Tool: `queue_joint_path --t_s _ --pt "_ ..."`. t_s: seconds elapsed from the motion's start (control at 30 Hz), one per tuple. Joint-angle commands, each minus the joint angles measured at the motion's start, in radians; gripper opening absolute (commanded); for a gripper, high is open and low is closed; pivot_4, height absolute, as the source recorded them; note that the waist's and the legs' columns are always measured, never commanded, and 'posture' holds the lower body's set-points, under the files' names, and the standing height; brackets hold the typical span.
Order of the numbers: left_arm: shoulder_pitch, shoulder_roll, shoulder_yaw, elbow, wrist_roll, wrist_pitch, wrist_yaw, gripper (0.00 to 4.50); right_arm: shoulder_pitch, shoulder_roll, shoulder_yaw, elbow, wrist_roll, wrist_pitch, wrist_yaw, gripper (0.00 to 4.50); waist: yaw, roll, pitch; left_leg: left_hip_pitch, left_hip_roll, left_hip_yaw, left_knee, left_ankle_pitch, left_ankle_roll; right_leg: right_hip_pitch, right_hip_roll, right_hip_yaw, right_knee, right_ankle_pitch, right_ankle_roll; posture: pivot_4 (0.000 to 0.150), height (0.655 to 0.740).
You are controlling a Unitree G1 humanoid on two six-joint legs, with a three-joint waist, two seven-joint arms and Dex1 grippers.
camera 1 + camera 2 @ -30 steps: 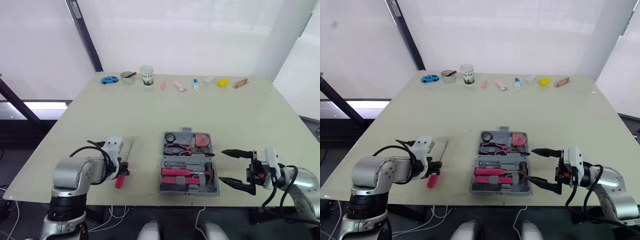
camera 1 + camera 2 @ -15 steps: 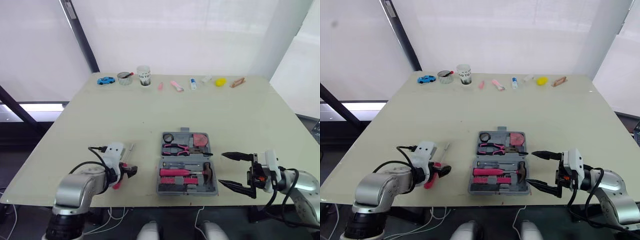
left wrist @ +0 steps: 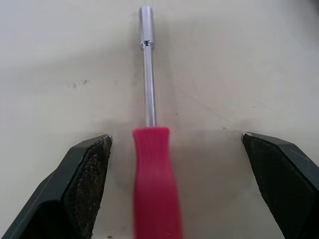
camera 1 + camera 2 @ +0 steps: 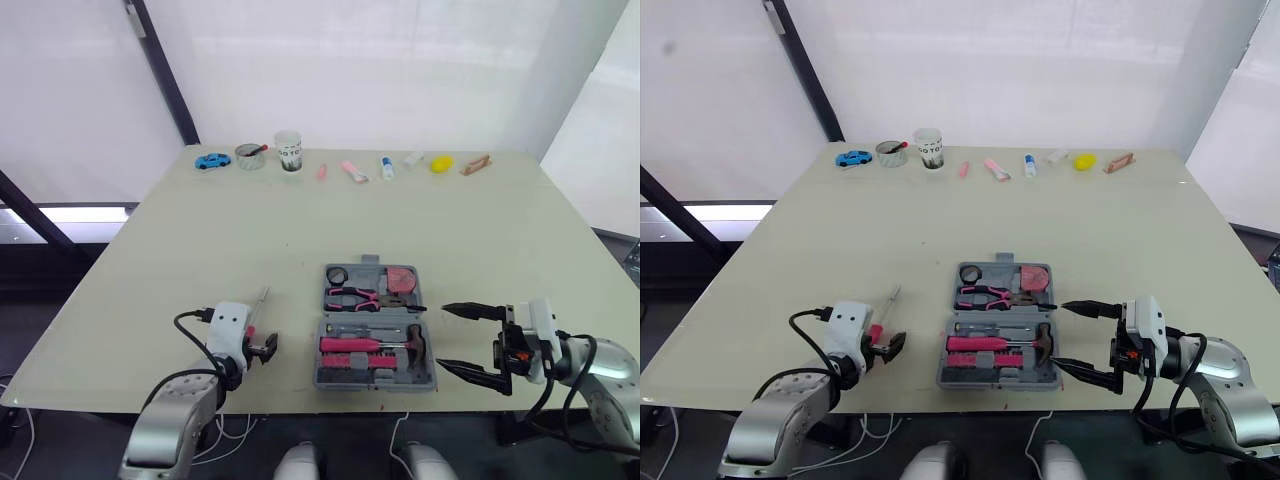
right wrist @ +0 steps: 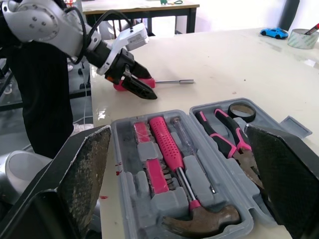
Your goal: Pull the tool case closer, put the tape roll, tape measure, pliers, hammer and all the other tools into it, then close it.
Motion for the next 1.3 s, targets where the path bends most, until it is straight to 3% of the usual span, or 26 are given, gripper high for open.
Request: queue_joint_path --t_s 0.03,0.2,0.23,0.53,0.67,0.83,1.13,1.3 --pt "0.004 -0.03 0.034 0.008 0.001 -0.038 0.016 3.26 -0.004 -0.01 -0.016 -0.023 0.007 0.0 0.004 4.5 0.0 0.0 0.0 0.0 0.0 0.0 0.0 0.0 0.0 0.0 0.0 0.0 0.0 0.0 0.0 0.15 0.74" --pt "0.006 -0.036 0.038 0.048 0.026 -0.071 0.016 0.86 -0.004 -0.01 -0.019 -0.022 0.006 0.0 0.002 4.5 0.0 0.0 0.0 0.0 0.0 0.0 0.0 0.0 0.0 0.0 0.0 0.0 0.0 0.0 0.0 0.15 0.74" --pt "0.006 -0.038 0.039 0.052 0.027 -0.075 0.014 0.59 -0.004 -0.01 -0.02 -0.021 0.005 0.0 0.003 4.5 0.0 0.0 0.0 0.0 0.0 0.0 0.0 0.0 0.0 0.0 0.0 0.0 0.0 0.0 0.0 0.15 0.74" --pt "0.014 -0.028 0.038 0.047 0.041 -0.111 -0.007 0.62 -0.01 -0.009 -0.021 -0.013 0.007 -0.003 0.011 4.5 0.0 0.0 0.0 0.0 0.0 0.0 0.0 0.0 0.0 0.0 0.0 0.0 0.0 0.0 0.0 0.15 0.74" --pt "0.017 0.026 0.036 0.007 0.05 -0.14 -0.065 0.62 -0.01 -0.005 -0.024 -0.011 0.017 -0.002 0.018 4.5 -0.001 0.0 0.0 0.0 0.0 0.0 0.0 0.0 0.0 -0.001 0.0 0.0 0.0 0.0 0.0 0.15 0.74" --pt "-0.008 0.117 0.055 -0.025 -0.024 -0.13 -0.214 0.62 -0.012 -0.002 -0.032 -0.008 0.036 0.007 0.027 4.5 -0.002 0.0 0.001 -0.001 0.0 0.0 -0.001 0.0 0.0 -0.002 0.0 0.0 -0.001 0.0 0.0 0.15 0.74" --pt "-0.197 0.4 -0.099 0.006 -0.041 -0.263 -0.633 0.62 0.045 -0.021 -0.08 -0.03 0.079 0.028 0.035 4.5 0.011 -0.001 0.002 -0.002 0.0 0.001 -0.002 0.0 0.0 -0.002 -0.001 -0.001 -0.003 0.0 0.0 0.15 0.74" --pt "-0.354 0.452 -0.225 0.092 -0.016 -0.326 -0.81 0.62 0.083 -0.02 -0.094 -0.055 0.08 0.027 0.022 4.5 0.017 0.0 0.003 -0.003 0.001 0.007 -0.003 -0.001 0.001 -0.003 -0.001 -0.001 -0.005 0.0 0.0 0.15 0.74"
